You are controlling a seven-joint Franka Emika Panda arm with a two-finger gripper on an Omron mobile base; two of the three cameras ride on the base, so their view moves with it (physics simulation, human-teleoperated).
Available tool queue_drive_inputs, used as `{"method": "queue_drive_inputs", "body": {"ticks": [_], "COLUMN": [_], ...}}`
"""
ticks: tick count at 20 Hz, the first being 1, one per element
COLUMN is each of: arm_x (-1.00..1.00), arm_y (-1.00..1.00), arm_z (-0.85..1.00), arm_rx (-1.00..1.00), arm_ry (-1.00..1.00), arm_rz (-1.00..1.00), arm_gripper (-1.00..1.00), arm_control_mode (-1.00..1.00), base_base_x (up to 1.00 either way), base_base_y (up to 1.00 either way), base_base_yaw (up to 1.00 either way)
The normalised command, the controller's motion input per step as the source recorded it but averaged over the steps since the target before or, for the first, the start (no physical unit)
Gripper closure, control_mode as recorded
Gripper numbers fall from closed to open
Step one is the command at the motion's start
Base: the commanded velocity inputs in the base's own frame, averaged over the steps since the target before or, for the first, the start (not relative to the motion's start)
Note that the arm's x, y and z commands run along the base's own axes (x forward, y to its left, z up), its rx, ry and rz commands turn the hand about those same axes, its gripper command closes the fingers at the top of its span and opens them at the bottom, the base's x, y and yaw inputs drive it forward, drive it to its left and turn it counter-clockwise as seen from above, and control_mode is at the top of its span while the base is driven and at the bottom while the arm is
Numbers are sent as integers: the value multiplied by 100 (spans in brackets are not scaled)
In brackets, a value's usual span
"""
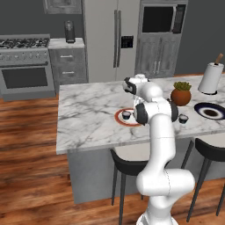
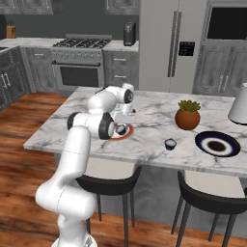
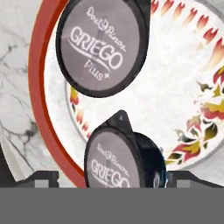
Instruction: Place two yogurt containers on each plate.
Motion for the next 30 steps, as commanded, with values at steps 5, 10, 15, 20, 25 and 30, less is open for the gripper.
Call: {"method": "queue_drive_inputs", "body": {"ticks": [5,10,15,20,25,30], "arm_x": [-8,-3,-40,-77,-81,-80], "arm_y": [4,5,0,0,0,0], "arm_z": [34,35,42,43,39,25], "arm_rx": [0,0,0,0,0,0], "arm_ry": [-2,-12,-20,-25,-16,-1], "arm_rz": [9,12,1,-1,-8,-15], "arm_gripper": [-100,-100,-100,-100,-100,-100], "arm_control_mode": [-100,-100,-100,-100,-100,-100], "base_base_x": [0,0,0,0,0,0], "base_base_y": [0,0,0,0,0,0], "base_base_yaw": [0,0,0,0,0,0]}}
